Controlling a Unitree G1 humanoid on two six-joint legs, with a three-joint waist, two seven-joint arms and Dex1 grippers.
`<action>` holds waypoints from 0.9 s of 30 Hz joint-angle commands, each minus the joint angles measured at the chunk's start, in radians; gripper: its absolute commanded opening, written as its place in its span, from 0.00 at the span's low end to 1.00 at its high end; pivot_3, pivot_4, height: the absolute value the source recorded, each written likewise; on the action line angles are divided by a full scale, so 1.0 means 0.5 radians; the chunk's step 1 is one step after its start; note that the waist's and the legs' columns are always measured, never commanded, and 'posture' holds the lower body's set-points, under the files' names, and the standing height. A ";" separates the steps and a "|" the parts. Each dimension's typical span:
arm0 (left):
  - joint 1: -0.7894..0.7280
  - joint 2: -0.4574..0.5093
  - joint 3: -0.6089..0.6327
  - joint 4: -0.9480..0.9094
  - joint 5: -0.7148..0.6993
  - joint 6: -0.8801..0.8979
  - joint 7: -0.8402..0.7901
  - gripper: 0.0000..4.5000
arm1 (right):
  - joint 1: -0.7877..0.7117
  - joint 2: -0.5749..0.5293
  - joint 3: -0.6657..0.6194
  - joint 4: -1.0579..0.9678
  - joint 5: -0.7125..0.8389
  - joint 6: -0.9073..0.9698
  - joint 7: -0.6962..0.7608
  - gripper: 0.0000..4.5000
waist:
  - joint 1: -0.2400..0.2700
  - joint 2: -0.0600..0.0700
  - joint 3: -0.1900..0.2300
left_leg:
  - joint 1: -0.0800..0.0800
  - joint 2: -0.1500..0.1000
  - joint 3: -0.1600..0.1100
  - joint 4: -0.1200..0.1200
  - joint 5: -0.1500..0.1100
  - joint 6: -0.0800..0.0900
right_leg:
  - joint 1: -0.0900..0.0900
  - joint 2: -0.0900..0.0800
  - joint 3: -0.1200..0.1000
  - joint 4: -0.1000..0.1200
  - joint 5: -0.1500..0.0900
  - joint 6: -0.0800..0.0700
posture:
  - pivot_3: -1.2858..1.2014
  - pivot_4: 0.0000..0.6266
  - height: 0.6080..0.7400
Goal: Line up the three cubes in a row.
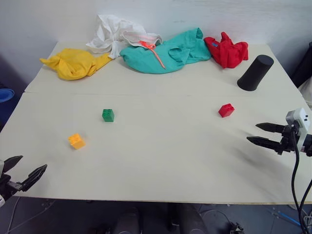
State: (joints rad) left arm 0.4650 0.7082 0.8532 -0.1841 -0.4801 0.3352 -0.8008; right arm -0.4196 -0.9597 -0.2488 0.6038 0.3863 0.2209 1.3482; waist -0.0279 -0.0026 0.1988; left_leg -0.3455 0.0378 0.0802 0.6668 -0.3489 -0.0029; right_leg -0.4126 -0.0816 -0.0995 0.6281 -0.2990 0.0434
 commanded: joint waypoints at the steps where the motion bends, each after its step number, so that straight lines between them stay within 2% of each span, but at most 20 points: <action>1: 0.012 0.027 0.033 -0.018 -0.008 -0.043 -0.032 0.99 | 0.006 0.004 -0.072 -0.061 0.049 0.008 -0.019 1.00 | 0.000 0.000 0.000 | 0.000 0.000 0.000 0.000 0.000 0.000 | 0.000 0.000 0.000 0.000 0.000 0.000 | 0.52 0.24 1.00; 17: -0.049 0.030 -0.004 -0.143 -0.069 0.110 0.021 0.99 | 0.037 0.070 -0.064 -0.208 0.036 0.009 -0.188 1.00 | 0.000 0.000 0.000 | 0.000 0.000 0.000 0.000 0.000 0.000 | 0.000 0.000 0.001 0.000 0.000 0.000 | 0.52 0.24 1.00; 23: -0.299 0.219 -0.154 -0.469 -0.395 0.467 -0.045 0.99 | -0.135 0.124 -0.049 -0.270 0.048 0.165 -0.405 1.00 | 0.005 0.000 0.000 | 0.000 0.000 0.000 0.001 0.003 -0.005 | 0.000 0.000 0.001 0.002 0.000 0.000 | 0.52 0.24 1.00; 27: -0.664 0.415 -0.406 -0.652 -0.714 0.701 -0.088 0.99 | -0.339 0.285 -0.034 -0.253 0.053 0.290 -0.663 1.00 | 0.001 0.000 0.000 | 0.000 0.000 0.000 0.000 0.005 -0.008 | 0.000 0.000 0.002 0.002 0.000 0.000 | 0.52 0.24 1.00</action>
State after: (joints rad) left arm 0.1764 0.8874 0.6950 -0.4461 -0.7570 0.6486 -0.8320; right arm -0.5582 -0.8364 -0.2488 0.4969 0.3982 0.3433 1.0712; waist -0.0275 -0.0026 0.1988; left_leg -0.3456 0.0376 0.0802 0.6670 -0.3462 -0.0076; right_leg -0.4127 -0.0814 -0.0984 0.6295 -0.2989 0.0434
